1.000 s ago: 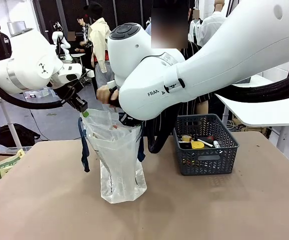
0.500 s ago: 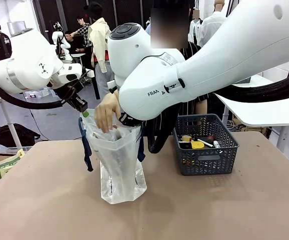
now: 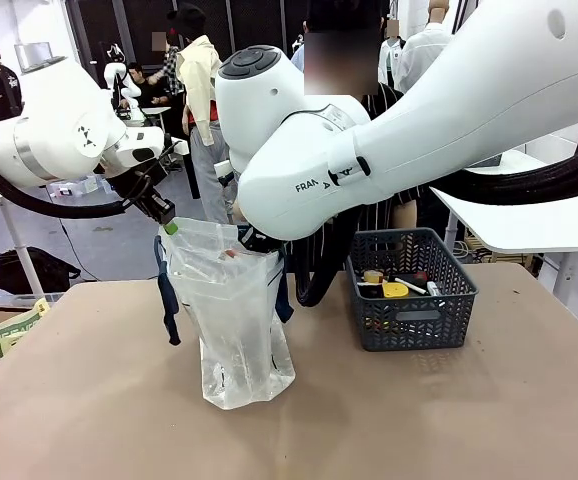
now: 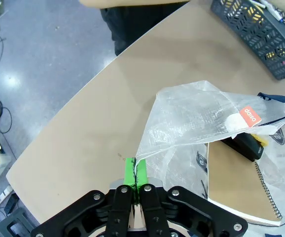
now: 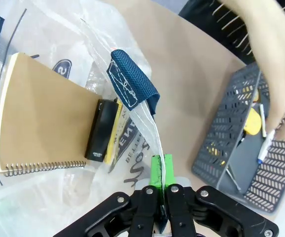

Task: Transfer purchased items from the store into the shopping bag.
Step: Move the Reusable shopping bag to the right side of the table.

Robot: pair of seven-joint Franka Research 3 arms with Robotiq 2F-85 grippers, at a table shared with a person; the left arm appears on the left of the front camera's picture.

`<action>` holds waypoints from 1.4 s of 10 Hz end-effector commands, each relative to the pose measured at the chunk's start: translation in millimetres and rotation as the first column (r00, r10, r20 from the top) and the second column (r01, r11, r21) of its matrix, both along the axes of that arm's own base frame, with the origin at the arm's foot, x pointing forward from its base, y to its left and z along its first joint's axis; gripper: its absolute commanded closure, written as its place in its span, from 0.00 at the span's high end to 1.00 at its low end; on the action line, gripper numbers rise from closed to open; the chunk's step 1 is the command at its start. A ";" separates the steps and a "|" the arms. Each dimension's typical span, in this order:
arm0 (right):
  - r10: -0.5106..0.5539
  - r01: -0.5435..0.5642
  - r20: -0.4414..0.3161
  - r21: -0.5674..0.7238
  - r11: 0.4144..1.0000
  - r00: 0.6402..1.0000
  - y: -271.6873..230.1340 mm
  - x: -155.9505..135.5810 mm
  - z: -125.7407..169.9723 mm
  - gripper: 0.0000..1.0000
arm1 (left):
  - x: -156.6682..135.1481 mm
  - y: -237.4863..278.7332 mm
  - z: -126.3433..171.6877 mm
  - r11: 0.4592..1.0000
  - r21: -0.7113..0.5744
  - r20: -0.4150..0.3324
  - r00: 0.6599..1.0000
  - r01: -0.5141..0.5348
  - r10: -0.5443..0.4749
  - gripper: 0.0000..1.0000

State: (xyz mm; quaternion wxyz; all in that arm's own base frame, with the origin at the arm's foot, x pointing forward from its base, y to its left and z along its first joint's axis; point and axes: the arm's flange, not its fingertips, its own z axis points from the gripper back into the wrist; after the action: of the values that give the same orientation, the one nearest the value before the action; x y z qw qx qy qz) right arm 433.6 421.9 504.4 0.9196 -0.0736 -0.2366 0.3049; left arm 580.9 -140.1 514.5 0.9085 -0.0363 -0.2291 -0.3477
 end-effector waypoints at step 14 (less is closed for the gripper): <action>0.009 -0.009 -0.017 0.004 1.000 1.000 -4.5 -1.0 0.5 0.00 | -3.7 4.6 0.4 1.000 -0.010 0.015 1.000 -0.011 0.011 0.00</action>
State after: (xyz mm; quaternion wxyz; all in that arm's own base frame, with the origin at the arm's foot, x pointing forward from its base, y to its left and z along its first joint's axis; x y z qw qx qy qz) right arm 433.6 421.9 504.4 0.9196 -0.0736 -0.2366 0.3049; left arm 580.9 -140.1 514.5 0.9085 -0.0362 -0.2291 -0.3477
